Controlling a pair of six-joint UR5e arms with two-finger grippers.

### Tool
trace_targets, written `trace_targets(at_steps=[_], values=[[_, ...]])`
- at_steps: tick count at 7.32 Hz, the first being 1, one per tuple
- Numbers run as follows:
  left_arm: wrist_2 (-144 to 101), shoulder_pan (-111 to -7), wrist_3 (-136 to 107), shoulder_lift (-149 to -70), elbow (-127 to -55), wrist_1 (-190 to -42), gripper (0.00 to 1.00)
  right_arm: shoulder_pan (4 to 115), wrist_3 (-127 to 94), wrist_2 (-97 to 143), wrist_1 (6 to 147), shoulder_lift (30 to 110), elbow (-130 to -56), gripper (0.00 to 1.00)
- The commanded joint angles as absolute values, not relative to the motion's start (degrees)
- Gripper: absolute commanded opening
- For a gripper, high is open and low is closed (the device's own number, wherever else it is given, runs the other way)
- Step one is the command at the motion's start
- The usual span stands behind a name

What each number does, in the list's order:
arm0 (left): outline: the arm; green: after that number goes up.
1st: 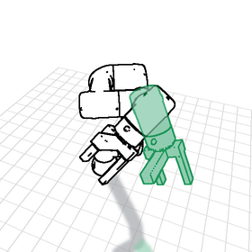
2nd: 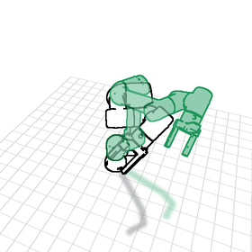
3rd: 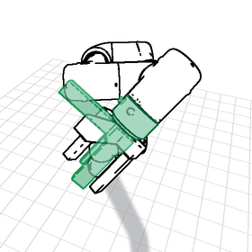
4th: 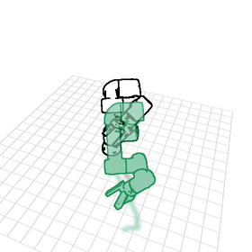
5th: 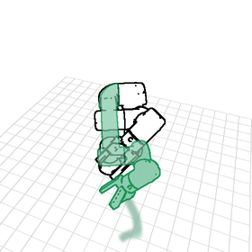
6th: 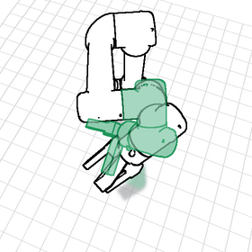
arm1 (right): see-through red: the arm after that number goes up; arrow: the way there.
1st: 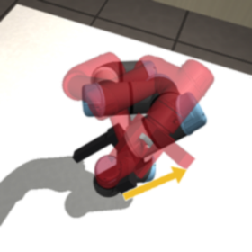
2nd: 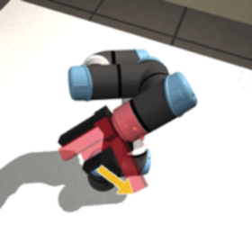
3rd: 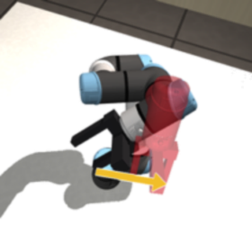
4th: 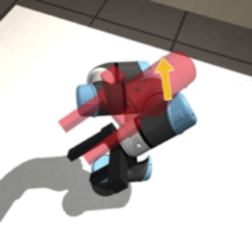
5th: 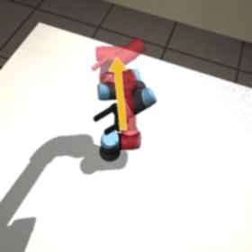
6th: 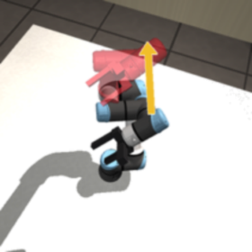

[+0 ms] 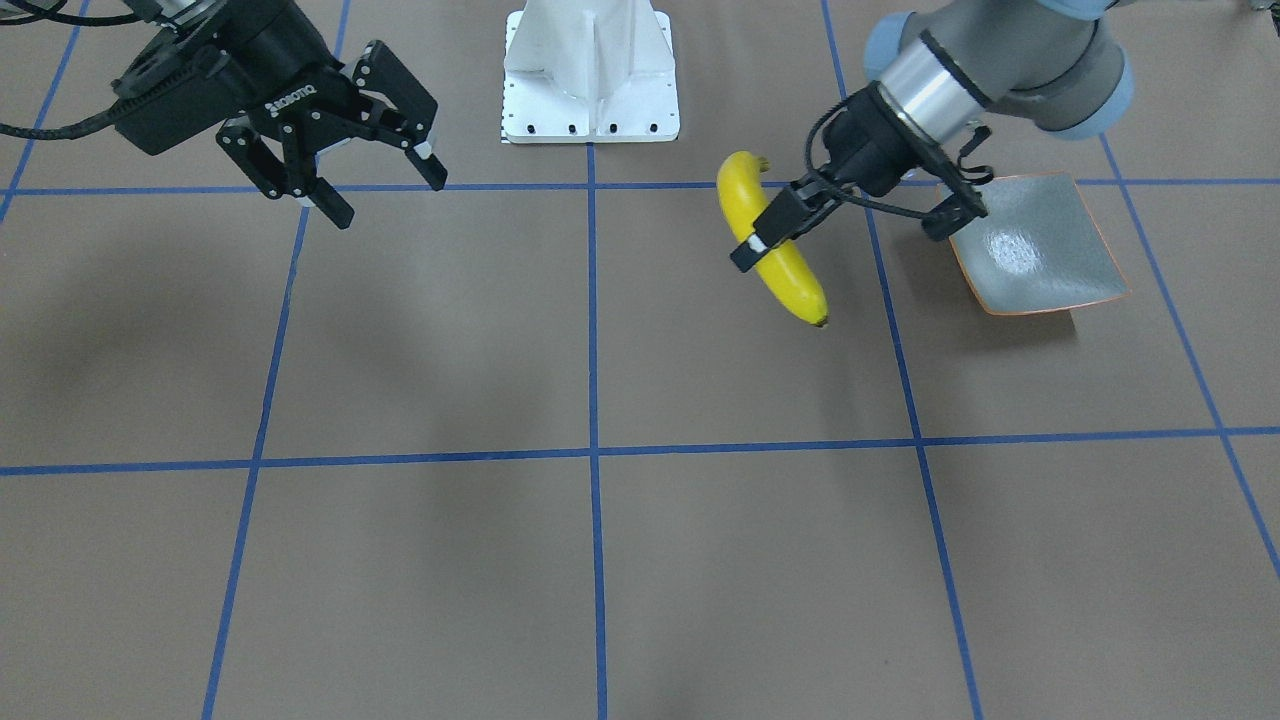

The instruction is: Transfer all bananas from basket to plate

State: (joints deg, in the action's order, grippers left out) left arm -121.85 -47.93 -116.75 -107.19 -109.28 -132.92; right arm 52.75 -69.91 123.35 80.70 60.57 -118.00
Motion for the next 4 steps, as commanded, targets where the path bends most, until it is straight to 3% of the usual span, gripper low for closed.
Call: trace_targets(at_steps=[1,4], values=[[-121.7,-51.6,-106.4,-90.7,-113.7,-132.9,0.0,54.0,-69.9,121.2,80.8,63.9,-117.5,1.0],[-121.0,-52.3,-96.3,-77.6,-113.2,-132.9,0.0,55.6,-69.8,120.7,81.4,64.8,-115.9,1.0]])
